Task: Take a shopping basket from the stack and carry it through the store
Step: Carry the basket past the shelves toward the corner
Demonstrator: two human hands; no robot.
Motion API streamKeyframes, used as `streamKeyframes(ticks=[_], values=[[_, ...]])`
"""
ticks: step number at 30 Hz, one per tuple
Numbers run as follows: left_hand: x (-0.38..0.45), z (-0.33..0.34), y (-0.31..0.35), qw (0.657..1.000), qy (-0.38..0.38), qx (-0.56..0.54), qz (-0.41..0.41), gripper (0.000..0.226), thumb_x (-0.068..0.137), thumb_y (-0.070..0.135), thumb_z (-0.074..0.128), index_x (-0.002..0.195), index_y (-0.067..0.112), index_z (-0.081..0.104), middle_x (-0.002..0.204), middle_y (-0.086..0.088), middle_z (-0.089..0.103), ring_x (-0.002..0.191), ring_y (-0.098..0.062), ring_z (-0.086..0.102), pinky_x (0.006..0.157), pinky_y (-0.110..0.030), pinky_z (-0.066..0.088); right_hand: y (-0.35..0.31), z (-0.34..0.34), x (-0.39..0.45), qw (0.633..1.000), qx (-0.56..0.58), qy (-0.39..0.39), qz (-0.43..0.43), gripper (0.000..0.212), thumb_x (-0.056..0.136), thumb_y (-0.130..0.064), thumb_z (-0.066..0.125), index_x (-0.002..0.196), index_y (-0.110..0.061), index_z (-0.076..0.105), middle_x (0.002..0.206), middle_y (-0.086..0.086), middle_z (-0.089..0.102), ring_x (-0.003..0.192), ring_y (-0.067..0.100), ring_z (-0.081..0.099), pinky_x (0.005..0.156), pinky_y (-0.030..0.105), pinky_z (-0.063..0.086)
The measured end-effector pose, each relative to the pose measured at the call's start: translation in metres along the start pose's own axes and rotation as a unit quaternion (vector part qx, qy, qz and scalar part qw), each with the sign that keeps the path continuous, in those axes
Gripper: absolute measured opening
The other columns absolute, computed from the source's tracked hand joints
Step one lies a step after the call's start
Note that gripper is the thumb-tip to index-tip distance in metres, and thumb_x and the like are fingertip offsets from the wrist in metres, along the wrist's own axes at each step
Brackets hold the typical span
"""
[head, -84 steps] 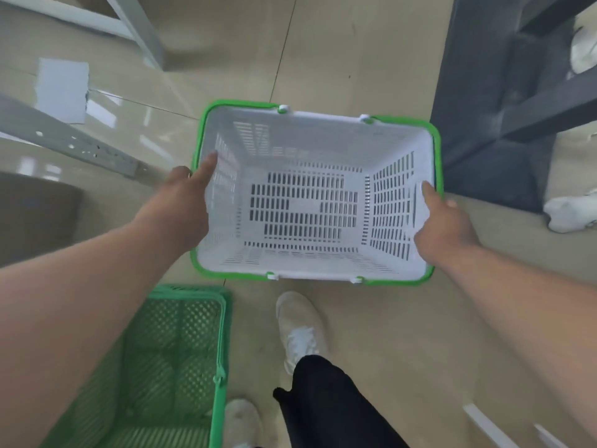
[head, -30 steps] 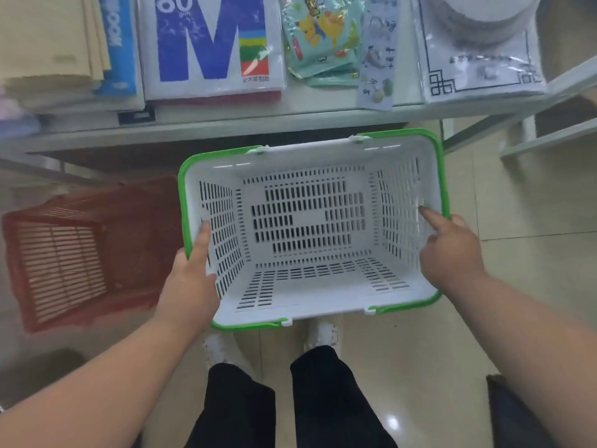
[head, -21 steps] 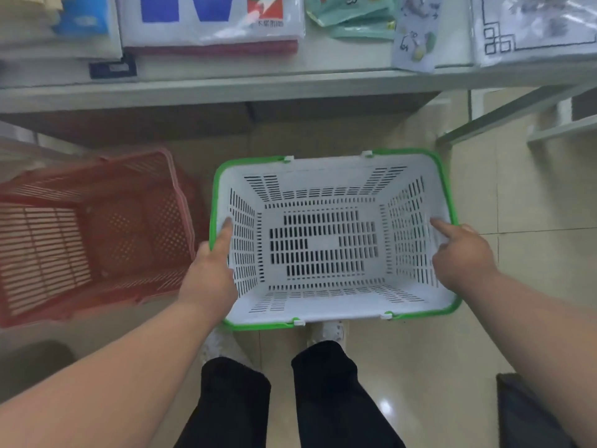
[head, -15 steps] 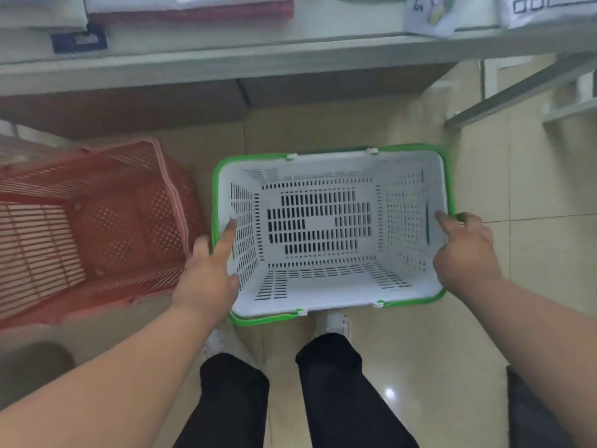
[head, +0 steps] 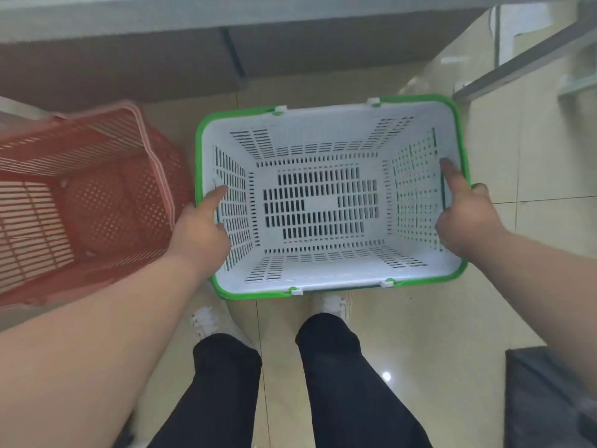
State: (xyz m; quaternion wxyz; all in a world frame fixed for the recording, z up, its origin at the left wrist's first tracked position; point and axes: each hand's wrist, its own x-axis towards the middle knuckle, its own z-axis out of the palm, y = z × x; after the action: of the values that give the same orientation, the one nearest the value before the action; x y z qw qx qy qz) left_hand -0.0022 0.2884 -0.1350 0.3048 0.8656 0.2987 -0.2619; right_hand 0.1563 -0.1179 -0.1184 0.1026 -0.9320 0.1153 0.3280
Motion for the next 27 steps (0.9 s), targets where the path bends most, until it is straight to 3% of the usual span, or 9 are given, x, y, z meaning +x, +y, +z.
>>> streamKeyframes(ticks=[4, 8, 10, 15, 19, 23, 25, 27], values=[[-0.034, -0.045, 0.011, 1.000, 0.011, -0.027, 0.003, 0.081, 0.100, 0.006, 0.053, 0.166, 0.043, 0.025, 0.142, -0.018, 0.052, 0.115, -0.027, 0.052, 0.094, -0.026, 0.035, -0.018, -0.044, -0.035, 1.000, -0.021, -0.007, -0.011, 0.093, 0.092, -0.003, 0.039, 0.159, -0.059, 0.007, 0.115, 0.005, 0.027, 0.069, 0.022, 0.049, 0.075, 0.031, 0.038], [-0.079, -0.111, 0.015, 0.999, 0.029, -0.043, 0.015, 0.092, 0.098, 0.013, 0.056, 0.166, 0.052, 0.007, 0.137, -0.014, 0.058, 0.110, -0.029, 0.056, 0.093, -0.033, 0.040, -0.054, -0.095, -0.083, 0.999, -0.015, 0.000, -0.041, 0.090, 0.094, -0.004, 0.040, 0.160, -0.057, 0.010, 0.119, 0.007, 0.028, 0.068, 0.011, 0.039, 0.081, 0.030, 0.035], [-0.099, -0.149, 0.013, 0.998, 0.039, -0.047, 0.026, 0.098, 0.097, 0.015, 0.058, 0.162, 0.060, 0.000, 0.137, -0.013, 0.060, 0.113, -0.033, 0.060, 0.098, -0.040, 0.043, -0.075, -0.119, -0.107, 0.998, -0.007, -0.001, -0.068, 0.088, 0.095, -0.005, 0.041, 0.160, -0.058, 0.012, 0.127, 0.011, 0.033, 0.072, 0.016, 0.041, 0.084, 0.029, 0.035], [-0.135, -0.241, -0.027, 0.992, 0.093, -0.062, 0.062, 0.109, 0.093, 0.017, 0.063, 0.153, 0.072, -0.009, 0.140, -0.013, 0.063, 0.102, -0.034, 0.064, 0.088, -0.037, 0.042, -0.143, -0.149, -0.169, 0.992, -0.003, 0.012, -0.127, 0.091, 0.093, -0.011, 0.047, 0.158, -0.062, 0.010, 0.140, 0.022, 0.040, 0.111, 0.037, 0.050, 0.095, 0.033, 0.038], [-0.149, -0.297, -0.089, 0.987, 0.128, -0.057, 0.073, 0.113, 0.092, 0.015, 0.067, 0.154, 0.072, -0.008, 0.132, -0.021, 0.067, 0.104, -0.046, 0.067, 0.084, -0.039, 0.040, -0.210, -0.133, -0.217, 0.984, -0.011, 0.024, -0.174, 0.094, 0.092, -0.016, 0.053, 0.155, -0.067, 0.003, 0.140, 0.023, 0.043, 0.094, 0.033, 0.050, 0.094, 0.042, 0.045], [-0.156, -0.343, -0.163, 0.988, 0.135, -0.051, 0.053, 0.113, 0.093, 0.015, 0.066, 0.154, 0.071, -0.011, 0.139, -0.028, 0.060, 0.104, -0.048, 0.066, 0.085, -0.043, 0.045, -0.274, -0.093, -0.261, 0.980, -0.016, 0.016, -0.199, 0.099, 0.093, -0.017, 0.052, 0.146, -0.076, -0.007, 0.142, 0.019, 0.042, 0.089, 0.032, 0.054, 0.089, 0.043, 0.049], [-0.161, -0.359, -0.201, 0.988, 0.141, -0.047, 0.037, 0.113, 0.094, 0.014, 0.066, 0.155, 0.070, -0.012, 0.134, -0.031, 0.061, 0.093, -0.044, 0.065, 0.081, -0.040, 0.042, -0.307, -0.068, -0.277, 0.978, -0.015, 0.017, -0.206, 0.098, 0.093, -0.016, 0.052, 0.150, -0.073, -0.004, 0.142, 0.019, 0.041, 0.088, 0.031, 0.053, 0.091, 0.043, 0.049], [-0.165, -0.372, -0.235, 0.987, 0.154, -0.052, 0.023, 0.113, 0.095, 0.012, 0.066, 0.157, 0.068, -0.010, 0.137, -0.031, 0.059, 0.100, -0.048, 0.065, 0.081, -0.042, 0.040, -0.336, -0.042, -0.289, 0.977, -0.010, 0.014, -0.214, 0.093, 0.094, -0.015, 0.051, 0.154, -0.067, 0.001, 0.137, 0.017, 0.040, 0.086, 0.029, 0.053, 0.087, 0.040, 0.049]])
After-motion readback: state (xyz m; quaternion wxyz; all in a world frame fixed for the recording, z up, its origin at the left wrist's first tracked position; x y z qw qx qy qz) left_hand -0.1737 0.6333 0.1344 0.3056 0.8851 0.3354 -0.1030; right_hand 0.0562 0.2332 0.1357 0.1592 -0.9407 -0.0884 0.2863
